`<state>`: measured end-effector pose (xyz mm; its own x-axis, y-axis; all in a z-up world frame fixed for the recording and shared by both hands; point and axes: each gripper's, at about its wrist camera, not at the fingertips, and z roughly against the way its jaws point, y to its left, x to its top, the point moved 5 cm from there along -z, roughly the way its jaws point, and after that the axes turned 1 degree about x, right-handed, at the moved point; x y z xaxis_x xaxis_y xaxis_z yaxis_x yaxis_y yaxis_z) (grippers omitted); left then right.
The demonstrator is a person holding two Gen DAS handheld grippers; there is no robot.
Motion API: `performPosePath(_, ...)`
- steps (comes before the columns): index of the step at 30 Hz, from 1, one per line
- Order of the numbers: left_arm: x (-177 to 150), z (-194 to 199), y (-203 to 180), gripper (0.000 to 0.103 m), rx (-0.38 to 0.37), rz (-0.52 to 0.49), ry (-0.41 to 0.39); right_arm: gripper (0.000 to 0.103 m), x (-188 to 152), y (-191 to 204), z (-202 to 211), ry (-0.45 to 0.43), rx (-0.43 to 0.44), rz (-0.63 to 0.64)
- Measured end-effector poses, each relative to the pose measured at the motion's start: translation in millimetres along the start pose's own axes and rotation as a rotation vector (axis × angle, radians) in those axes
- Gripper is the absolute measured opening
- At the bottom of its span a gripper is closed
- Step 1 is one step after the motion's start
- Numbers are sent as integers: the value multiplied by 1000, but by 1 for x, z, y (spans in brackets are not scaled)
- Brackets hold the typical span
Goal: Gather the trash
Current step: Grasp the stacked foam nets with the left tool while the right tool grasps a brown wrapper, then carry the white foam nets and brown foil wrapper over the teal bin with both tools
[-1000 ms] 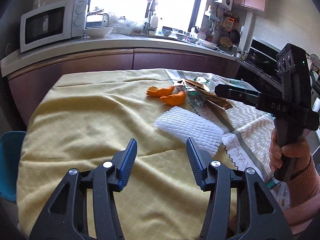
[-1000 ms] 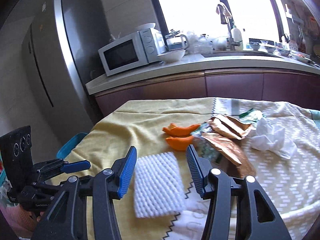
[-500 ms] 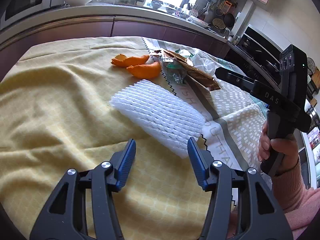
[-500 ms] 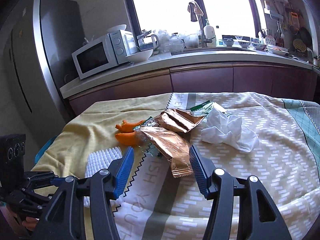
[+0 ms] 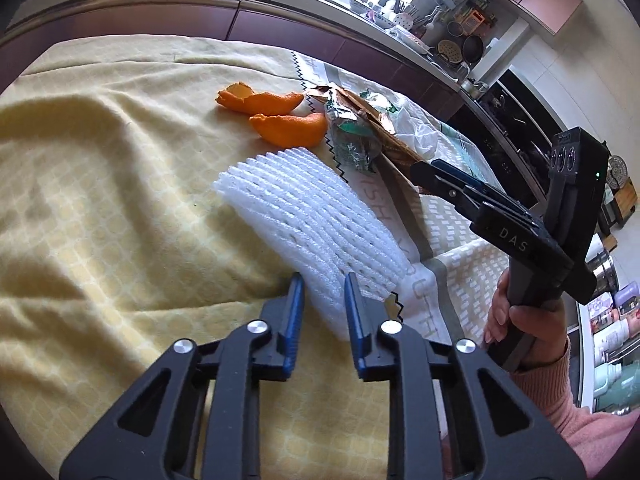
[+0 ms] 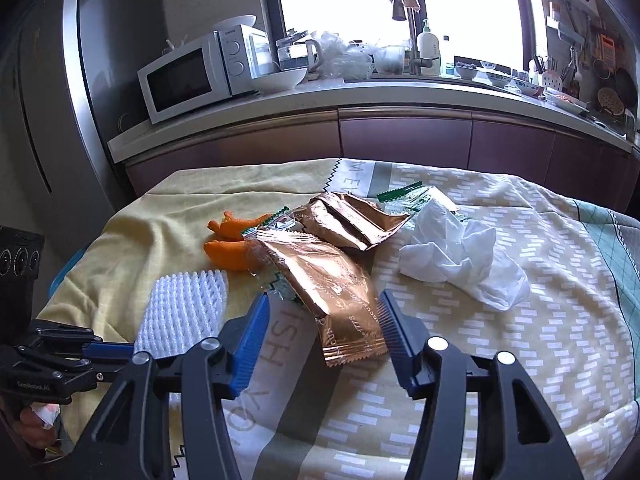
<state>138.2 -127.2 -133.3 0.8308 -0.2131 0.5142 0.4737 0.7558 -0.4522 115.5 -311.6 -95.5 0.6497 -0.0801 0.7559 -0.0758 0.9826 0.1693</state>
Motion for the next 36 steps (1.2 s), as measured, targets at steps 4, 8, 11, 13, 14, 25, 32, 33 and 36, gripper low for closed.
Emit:
performPosePath(4,1,4,-3,13,14,-16,-22,26,-1,0,2,-1,3,-5)
performPosePath(8,1,17,-6,12,32,-52,-57,19,-3,1,9,-12,22,-21)
performPosePath(11,1,29,-5,12,51,-73,-89,16,-3,4,16,-21,33,-22)
performPosePath(13,-1,38,-3,12,63,-83,-108,16,-3,7,21,-27,44,-24)
performPosePath(14,-1,43,-1,12,66,-85,-116,15,-3,8,23,-29,52,-27)
performPosePath(25,-9,92,26,12,129,-76,-205,11,0,41,49,-75,154,-18)
performPosePath(32,-16,120,39,12,171,-71,-251,11,5,74,48,-77,267,-13)
performPosePath(33,-17,125,42,12,178,-70,-257,10,6,80,47,-75,282,-9)
performPosePath(36,-19,136,47,12,202,-68,-275,8,8,97,43,-68,326,7)
